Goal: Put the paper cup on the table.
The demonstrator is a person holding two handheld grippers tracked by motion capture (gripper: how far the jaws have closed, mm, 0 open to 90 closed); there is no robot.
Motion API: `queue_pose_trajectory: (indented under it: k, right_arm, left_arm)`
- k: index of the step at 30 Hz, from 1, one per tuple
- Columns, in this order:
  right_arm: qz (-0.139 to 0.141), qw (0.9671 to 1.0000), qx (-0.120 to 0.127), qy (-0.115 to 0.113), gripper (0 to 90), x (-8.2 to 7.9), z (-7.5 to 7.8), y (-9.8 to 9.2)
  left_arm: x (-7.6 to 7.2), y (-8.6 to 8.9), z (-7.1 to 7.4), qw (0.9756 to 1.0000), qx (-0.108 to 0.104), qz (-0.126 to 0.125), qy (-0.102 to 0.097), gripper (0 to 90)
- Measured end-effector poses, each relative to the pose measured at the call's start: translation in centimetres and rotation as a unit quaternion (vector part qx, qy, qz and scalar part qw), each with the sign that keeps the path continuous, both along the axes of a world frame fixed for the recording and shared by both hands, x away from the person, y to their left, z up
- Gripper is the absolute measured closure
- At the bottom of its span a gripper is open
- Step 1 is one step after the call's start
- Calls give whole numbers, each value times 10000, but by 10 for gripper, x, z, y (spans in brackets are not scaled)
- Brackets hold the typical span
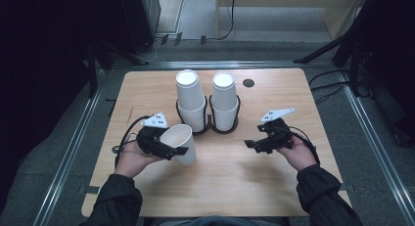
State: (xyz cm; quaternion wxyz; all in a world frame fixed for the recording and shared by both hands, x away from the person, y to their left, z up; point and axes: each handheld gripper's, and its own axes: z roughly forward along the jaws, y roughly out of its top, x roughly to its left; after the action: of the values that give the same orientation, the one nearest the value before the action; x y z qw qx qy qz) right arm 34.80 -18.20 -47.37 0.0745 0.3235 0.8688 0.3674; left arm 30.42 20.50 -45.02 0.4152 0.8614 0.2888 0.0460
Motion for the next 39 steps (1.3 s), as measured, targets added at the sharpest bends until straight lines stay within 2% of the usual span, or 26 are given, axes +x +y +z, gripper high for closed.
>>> queue_pose_trajectory:
  k: [8,14,18,24,29,32,35,38,39]
  right_arm:
    - [-41,10000,12,49,198,4,-2,-4]
    - [119,9998,125,-106,199,6,-1,-8]
    - [26,10000,58,-15,199,7,-4,-9]
    - [-23,9998,208,-67,199,9,-4,-16]
    - [-148,9998,125,5,199,10,-7,-20]
    - [-130,9999,40,0,199,7,-9,-20]
    - [-122,9999,44,-1,199,6,-10,-21]
    - [-170,9998,-17,-59,199,5,-11,-24]
    - [-215,9997,-50,-74,199,4,-11,-25]
  left_arm:
    - [4,15,0,9998,-4,207,22,183]
    - [11,25,3,9994,-13,352,51,180]
    - [14,32,0,9990,33,433,57,180]
    - [21,42,2,9987,30,506,65,179]
    - [29,50,2,9980,-4,610,133,180]
    - [34,54,2,9965,9,796,256,179]
    - [37,58,2,9955,35,928,177,178]
    - [44,62,0,9947,-14,1009,184,178]
    - [46,64,0,9946,38,1023,191,177]
